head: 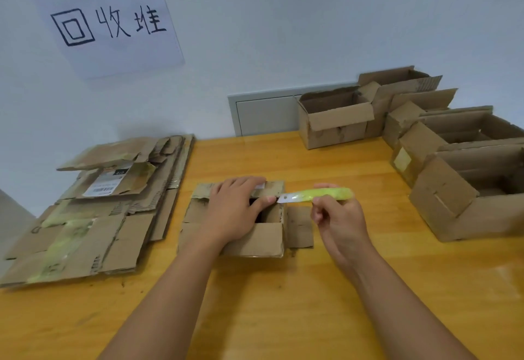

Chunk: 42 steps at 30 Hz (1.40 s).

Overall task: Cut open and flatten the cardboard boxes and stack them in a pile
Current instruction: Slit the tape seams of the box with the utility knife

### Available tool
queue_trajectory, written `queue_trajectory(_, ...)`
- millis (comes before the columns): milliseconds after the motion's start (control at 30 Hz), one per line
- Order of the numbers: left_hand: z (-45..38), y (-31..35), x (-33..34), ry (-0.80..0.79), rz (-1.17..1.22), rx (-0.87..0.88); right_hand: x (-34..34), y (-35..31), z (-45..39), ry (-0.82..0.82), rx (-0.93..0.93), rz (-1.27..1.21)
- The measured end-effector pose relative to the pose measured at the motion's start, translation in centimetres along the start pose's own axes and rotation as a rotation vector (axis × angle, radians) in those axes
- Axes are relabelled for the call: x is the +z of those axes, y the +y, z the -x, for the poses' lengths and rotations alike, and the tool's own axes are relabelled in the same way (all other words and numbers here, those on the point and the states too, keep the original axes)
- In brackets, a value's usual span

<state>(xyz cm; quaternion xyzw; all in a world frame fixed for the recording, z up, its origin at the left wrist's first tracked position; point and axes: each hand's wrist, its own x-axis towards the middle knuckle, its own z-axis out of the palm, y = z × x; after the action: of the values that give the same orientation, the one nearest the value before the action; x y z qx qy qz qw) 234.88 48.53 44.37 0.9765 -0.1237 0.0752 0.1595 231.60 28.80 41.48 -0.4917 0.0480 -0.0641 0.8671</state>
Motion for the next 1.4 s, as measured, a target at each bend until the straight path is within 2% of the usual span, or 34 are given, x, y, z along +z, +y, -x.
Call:
queue_trajectory(100, 0.4, 0.2, 0.2, 0.039, -0.018, 0.015, -0.1, -0.4, 0.0, 0.037, 0.005, 0.006)
queue_trajectory(267, 1.7, 0.3, 0.4, 0.136, -0.052, 0.046, 0.0, -0.3, 0.4, 0.063, -0.048, 0.258)
queue_trajectory(500, 3.6, 0.4, 0.9, 0.255, -0.096, 0.073, 0.3, -0.9, 1.0, 0.013, -0.096, 0.262)
queue_trajectory(633, 4.1, 0.6, 1.1, 0.287, -0.105, 0.071, 0.7, -0.8, 1.5, -0.064, -0.122, 0.330)
queue_trajectory(933, 4.4, 0.7, 1.2, 0.311, -0.125, 0.068, 1.2, -0.2, 2.2, -0.076, -0.255, 0.441)
queue_trajectory(1100, 4.6, 0.7, 1.3, 0.340, -0.092, 0.066, 1.7, -0.1, 2.4, -0.037, -0.309, 0.416)
queue_trajectory(1267, 4.6, 0.8, 1.2, 0.355, -0.072, 0.062, 1.9, 0.0, 2.4, -0.025, -0.301, 0.400)
queue_trajectory(1400, 4.8, 0.9, 1.4, 0.366, -0.090, 0.066, 1.6, -0.1, 2.1, -0.107, -0.234, 0.414)
